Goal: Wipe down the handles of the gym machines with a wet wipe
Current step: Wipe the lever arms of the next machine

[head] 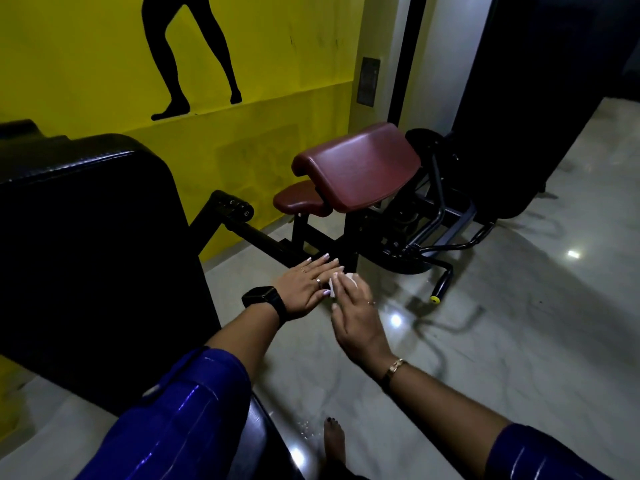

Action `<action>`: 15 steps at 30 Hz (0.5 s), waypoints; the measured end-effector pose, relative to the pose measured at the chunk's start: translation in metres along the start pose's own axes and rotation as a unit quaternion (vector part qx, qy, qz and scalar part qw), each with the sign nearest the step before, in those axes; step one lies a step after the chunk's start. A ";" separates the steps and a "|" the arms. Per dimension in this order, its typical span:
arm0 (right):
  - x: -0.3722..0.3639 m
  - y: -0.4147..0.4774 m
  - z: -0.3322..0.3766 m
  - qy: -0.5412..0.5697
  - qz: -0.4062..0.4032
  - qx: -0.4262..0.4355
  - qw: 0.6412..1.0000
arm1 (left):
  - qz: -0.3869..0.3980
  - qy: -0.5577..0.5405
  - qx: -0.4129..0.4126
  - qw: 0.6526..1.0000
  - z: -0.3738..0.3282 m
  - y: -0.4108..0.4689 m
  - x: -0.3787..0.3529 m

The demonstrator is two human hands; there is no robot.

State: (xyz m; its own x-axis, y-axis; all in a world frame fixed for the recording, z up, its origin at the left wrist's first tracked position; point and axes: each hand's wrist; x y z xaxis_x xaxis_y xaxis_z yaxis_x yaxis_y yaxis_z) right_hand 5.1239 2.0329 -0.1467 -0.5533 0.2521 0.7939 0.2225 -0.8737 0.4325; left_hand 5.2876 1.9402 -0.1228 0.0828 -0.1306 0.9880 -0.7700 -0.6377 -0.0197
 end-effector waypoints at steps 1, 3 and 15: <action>0.004 0.006 -0.005 -0.005 -0.002 -0.003 1.000 | -0.012 -0.010 -0.003 1.000 0.000 0.001 -0.003; 0.009 0.010 -0.008 0.034 -0.011 -0.040 0.999 | -0.026 -0.012 -0.008 1.000 0.000 0.000 -0.006; -0.034 -0.040 0.012 0.104 -0.024 -0.031 0.994 | -0.032 0.039 -0.026 0.998 0.009 -0.001 -0.012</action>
State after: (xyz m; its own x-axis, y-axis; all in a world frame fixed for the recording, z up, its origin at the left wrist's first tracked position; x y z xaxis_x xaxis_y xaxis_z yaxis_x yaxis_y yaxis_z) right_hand 5.1432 2.0644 -0.1865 -0.7180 0.2083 0.6641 0.1449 -0.8885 0.4354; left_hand 5.2927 1.9354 -0.1356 0.0854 -0.0294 0.9959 -0.7963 -0.6027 0.0505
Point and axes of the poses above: each hand's wrist, its own y-axis towards the middle knuckle, its own x-axis out of the back of the hand, z = x × y, and after that the axes turned 8 degrees about z, right-handed
